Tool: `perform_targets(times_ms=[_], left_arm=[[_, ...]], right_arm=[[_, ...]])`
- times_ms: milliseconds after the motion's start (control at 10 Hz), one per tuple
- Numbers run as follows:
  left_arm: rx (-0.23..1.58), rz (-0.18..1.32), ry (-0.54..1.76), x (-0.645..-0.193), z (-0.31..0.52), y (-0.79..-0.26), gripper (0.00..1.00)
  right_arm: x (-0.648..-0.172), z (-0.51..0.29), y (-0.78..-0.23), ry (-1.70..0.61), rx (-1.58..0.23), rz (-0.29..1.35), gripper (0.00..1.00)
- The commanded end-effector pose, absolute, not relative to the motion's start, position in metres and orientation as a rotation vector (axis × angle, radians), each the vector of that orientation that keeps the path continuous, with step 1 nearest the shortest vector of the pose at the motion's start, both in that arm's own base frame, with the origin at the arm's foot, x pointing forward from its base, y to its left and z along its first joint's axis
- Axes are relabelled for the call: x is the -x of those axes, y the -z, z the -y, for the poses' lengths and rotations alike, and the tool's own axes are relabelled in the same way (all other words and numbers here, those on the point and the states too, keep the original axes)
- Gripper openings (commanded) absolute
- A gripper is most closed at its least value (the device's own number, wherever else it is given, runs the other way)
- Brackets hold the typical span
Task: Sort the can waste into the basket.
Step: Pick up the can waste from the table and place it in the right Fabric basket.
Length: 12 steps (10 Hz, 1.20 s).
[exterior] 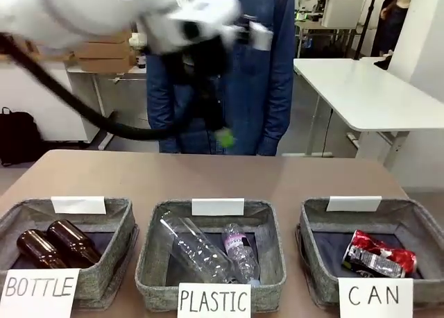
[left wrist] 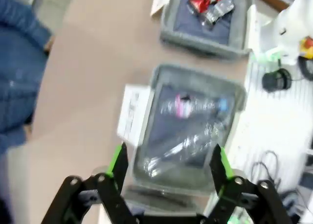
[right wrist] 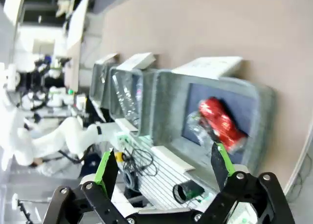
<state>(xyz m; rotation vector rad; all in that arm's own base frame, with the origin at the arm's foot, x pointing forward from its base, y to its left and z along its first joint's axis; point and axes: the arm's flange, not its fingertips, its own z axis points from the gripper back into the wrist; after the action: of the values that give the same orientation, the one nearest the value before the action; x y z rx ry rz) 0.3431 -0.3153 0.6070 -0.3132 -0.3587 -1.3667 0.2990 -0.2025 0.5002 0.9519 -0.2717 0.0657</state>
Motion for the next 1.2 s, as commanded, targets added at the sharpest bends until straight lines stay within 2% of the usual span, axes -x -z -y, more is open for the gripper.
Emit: perform_targets(times_ms=[0, 200, 300, 400, 600, 900, 1100], left_arm=[[0.451, 0.328, 1.277, -0.352, 0.232, -0.591, 0.87], [0.699, 0.324, 1.053, -0.375, 0.138, -0.585, 0.87], [0.870, 0.330, 0.856, -0.386, 0.098, -0.577, 0.87], [0.992, 0.318, 0.686, -0.390, 0.075, -0.566, 0.87], [1.213, 0.344, 0.485, -0.388, 0.043, -0.542, 0.87], [1.347, 0.396, 0.286, -0.381, 0.006, -0.495, 0.87], [1.256, 0.359, 0.259, -0.389, 0.014, -0.479, 0.87]], right_arm=[[-0.317, 0.137, -0.500, -0.098, -0.989, 0.297, 1.00], [-0.331, 0.062, -0.499, -0.098, -1.058, 0.289, 1.00], [-0.340, 0.026, -0.498, -0.049, -1.099, 0.303, 1.00], [-0.347, -0.001, -0.500, 0.019, -1.132, 0.303, 1.00], [-0.364, -0.037, -0.509, 0.105, -1.181, 0.272, 1.00], [-0.382, -0.031, -0.526, 0.206, -1.164, 0.215, 1.00], [-0.384, -0.013, -0.539, 0.221, -1.117, 0.174, 1.00]])
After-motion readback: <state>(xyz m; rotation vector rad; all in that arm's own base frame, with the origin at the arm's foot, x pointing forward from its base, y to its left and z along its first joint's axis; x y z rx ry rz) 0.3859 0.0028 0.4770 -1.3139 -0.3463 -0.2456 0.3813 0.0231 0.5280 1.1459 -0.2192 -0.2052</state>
